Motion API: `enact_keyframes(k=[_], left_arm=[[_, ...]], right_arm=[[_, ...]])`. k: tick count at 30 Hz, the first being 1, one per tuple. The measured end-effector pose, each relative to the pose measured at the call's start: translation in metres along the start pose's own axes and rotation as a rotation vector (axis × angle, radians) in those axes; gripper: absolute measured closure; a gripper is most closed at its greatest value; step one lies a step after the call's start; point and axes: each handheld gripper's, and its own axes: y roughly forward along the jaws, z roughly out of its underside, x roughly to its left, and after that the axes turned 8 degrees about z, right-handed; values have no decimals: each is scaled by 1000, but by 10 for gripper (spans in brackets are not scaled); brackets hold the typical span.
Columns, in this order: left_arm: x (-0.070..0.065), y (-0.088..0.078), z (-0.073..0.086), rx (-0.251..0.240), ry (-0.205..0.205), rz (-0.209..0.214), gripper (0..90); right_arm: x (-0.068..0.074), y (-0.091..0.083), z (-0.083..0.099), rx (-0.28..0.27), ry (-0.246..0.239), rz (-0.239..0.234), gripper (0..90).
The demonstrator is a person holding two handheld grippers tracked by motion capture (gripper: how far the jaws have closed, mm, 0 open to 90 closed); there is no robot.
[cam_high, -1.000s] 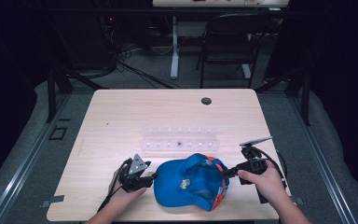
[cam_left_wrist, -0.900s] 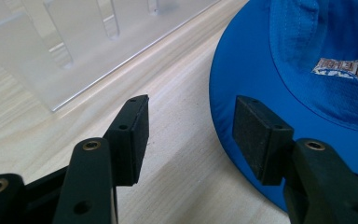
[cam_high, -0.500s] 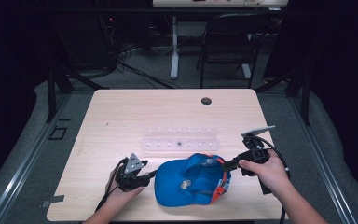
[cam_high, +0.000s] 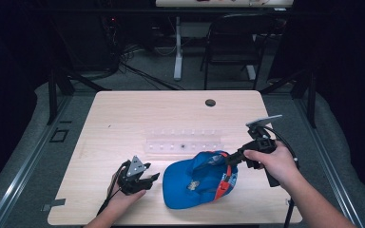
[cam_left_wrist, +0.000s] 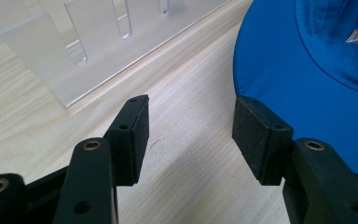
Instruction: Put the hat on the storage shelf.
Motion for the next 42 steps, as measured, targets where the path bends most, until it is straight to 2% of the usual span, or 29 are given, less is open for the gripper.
enact_keyframes(k=[4, 6, 7, 8, 9, 10, 11, 18, 25, 31, 33, 34, 37, 42], left_arm=[[0, 0, 0, -1, -1, -3, 468], [0, -1, 0, -3, -5, 0, 468], [0, -1, 0, -4, -5, -1, 468], [0, -1, 0, -5, -5, -1, 469], [1, -1, 0, -5, -5, -2, 468], [1, -1, 0, -3, -3, -3, 468], [1, -1, 0, -5, -4, -3, 468], [3, -2, 1, -11, -11, -7, 468], [4, -3, 1, -12, -12, -8, 468], [3, -3, 1, -16, -12, -9, 468], [3, -3, 1, -16, -11, -9, 468], [3, -3, 1, -16, -12, -9, 468], [3, -3, 1, -16, -11, -9, 468], [2, -4, 1, -16, -6, -7, 468]], right_arm=[[5, -4, -4, 18, 0, -31, 782], [8, -6, -5, 10, 16, -47, 782], [8, -8, -7, 29, 2, -52, 782], [11, -8, -7, 13, 19, -52, 782], [11, -10, -8, 19, 3, -62, 782], [14, -10, -8, 13, 18, -67, 782], [15, -11, -9, 10, 5, -77, 782], [23, -14, -14, 16, 4, -153, 783], [35, -13, -14, -6, 6, -253, 783], [45, -17, -18, -15, -17, -275, 783], [48, -19, -19, -14, -25, -270, 784], [50, -19, -19, -29, -12, -272, 783], [52, -22, -21, -25, -31, -263, 783], [53, -27, -21, -41, -30, -276, 784]])
